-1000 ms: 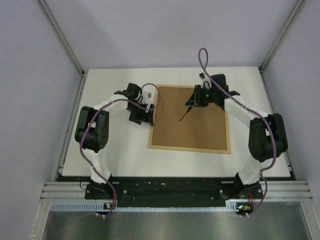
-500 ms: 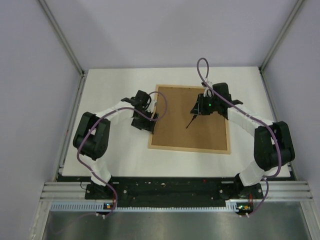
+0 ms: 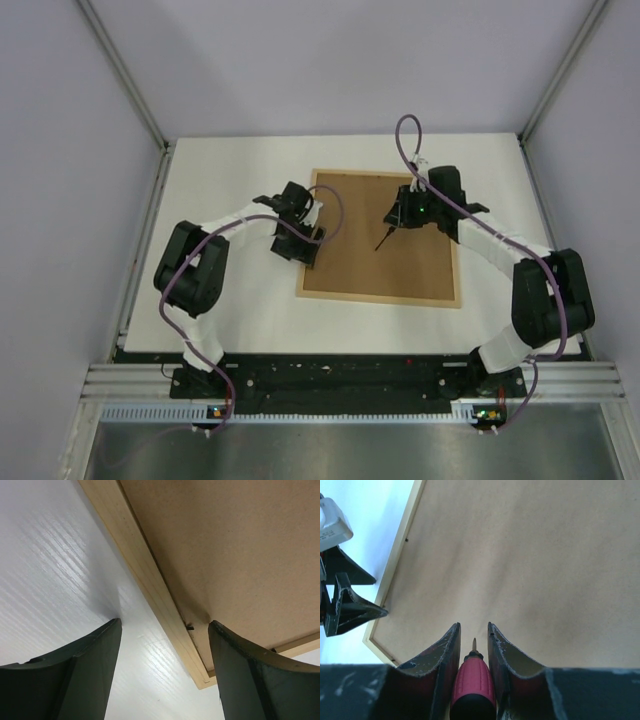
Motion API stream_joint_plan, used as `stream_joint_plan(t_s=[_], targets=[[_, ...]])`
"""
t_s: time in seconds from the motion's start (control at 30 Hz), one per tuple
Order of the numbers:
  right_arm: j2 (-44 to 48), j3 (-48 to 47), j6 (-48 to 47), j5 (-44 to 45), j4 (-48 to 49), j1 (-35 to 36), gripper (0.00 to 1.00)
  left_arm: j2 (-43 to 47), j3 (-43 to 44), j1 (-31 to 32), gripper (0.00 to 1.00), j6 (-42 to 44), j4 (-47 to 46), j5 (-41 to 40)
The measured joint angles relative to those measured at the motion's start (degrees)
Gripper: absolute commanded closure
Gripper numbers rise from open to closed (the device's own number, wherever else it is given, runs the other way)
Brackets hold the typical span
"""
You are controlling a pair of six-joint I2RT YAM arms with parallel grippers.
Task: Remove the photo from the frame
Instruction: Adjust the photo frame at the center of the board.
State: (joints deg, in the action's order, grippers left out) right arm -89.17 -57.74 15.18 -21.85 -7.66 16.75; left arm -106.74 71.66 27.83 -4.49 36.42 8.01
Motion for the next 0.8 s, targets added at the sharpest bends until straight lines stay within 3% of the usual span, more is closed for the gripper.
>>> stream_joint_plan(t_s=[0.1, 0.2, 0.43, 0.67, 0.8], targets=[[0.0, 0.4, -0.3, 0.4, 1.2, 0.1, 1.0, -0.5, 0.4, 0.8, 0.43, -0.3, 0.1, -0.5], [0.0, 1.1, -0.3, 0.4, 1.2, 0.2, 1.0, -0.7, 0.7, 1.2, 0.54, -0.7, 0.2, -1.0], [0.0, 1.2, -0.6, 0.6, 1.3, 0.5, 1.0, -0.8, 0.9, 1.6, 0.6, -1.0, 0.3, -1.1], [0.0, 1.2, -0.8, 1.0, 1.5, 0.5, 1.0, -0.5, 1.0, 1.6, 0.8, -2.6, 0.7, -1.1], [-0.2, 1.2, -1.3, 1.6, 2.2, 0.5, 1.0, -0.3, 1.0, 1.6, 1.0, -2.8, 0.7, -1.4]])
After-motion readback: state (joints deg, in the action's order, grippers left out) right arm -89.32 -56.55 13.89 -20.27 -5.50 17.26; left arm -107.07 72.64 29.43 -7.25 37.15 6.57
